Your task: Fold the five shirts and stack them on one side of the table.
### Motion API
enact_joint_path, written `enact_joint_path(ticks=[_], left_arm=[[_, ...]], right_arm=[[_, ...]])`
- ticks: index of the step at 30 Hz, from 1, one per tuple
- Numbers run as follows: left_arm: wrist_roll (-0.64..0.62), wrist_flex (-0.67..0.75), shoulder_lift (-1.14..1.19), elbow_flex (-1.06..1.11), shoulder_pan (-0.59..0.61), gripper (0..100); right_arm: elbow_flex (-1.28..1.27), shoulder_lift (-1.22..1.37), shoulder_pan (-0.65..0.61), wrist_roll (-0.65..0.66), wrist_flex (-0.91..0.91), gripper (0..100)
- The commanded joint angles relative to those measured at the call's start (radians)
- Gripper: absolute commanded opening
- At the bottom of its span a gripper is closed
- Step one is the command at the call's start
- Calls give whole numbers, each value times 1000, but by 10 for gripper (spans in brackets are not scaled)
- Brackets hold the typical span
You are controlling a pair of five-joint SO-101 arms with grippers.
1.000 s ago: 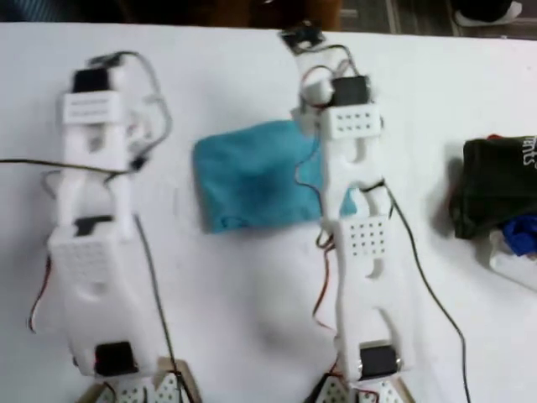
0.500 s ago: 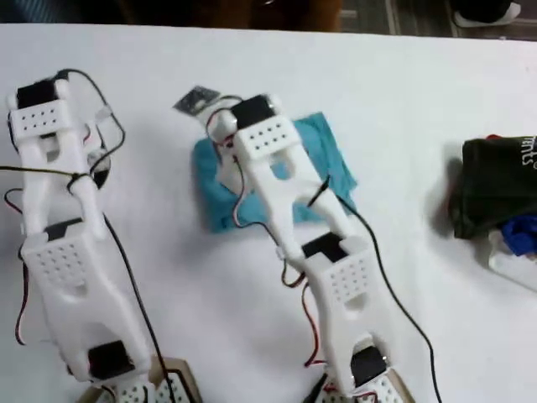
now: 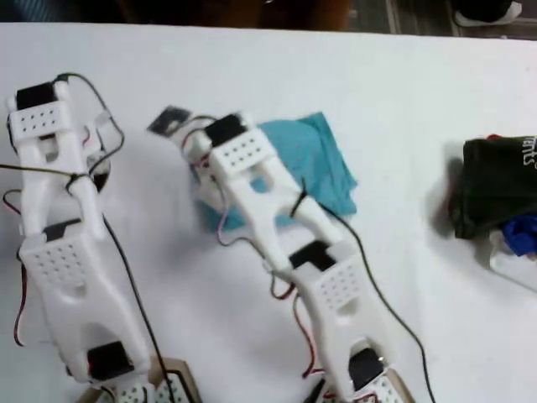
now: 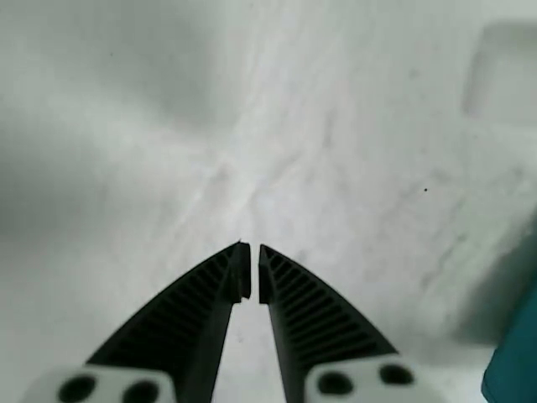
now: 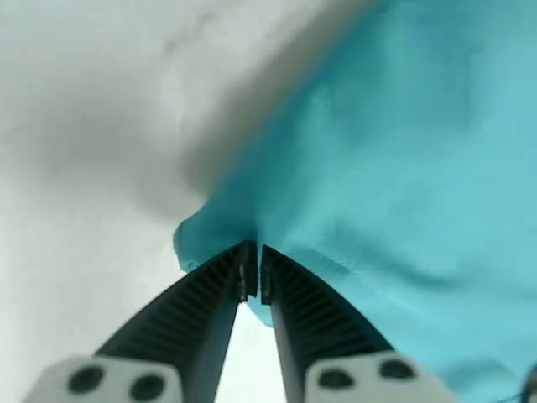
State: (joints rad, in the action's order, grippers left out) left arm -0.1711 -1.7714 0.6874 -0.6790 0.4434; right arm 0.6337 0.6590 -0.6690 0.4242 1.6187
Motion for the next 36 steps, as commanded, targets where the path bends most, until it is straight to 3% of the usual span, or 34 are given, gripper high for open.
enact_joint_path(ticks=[1,27,33,36], left_arm=[[9,-9,-12,-4,8,46],[9,-12,-12,-2,8,46],[9,-14,-12,-2,8,46],[9,-14,-12,-2,8,46]], right_arm=[[14,-10,-28,2,19,19],[44,-36,-114,28,110,19],[129,-140,-7,-28,147,29],[161,-179,117,-37,147,125]])
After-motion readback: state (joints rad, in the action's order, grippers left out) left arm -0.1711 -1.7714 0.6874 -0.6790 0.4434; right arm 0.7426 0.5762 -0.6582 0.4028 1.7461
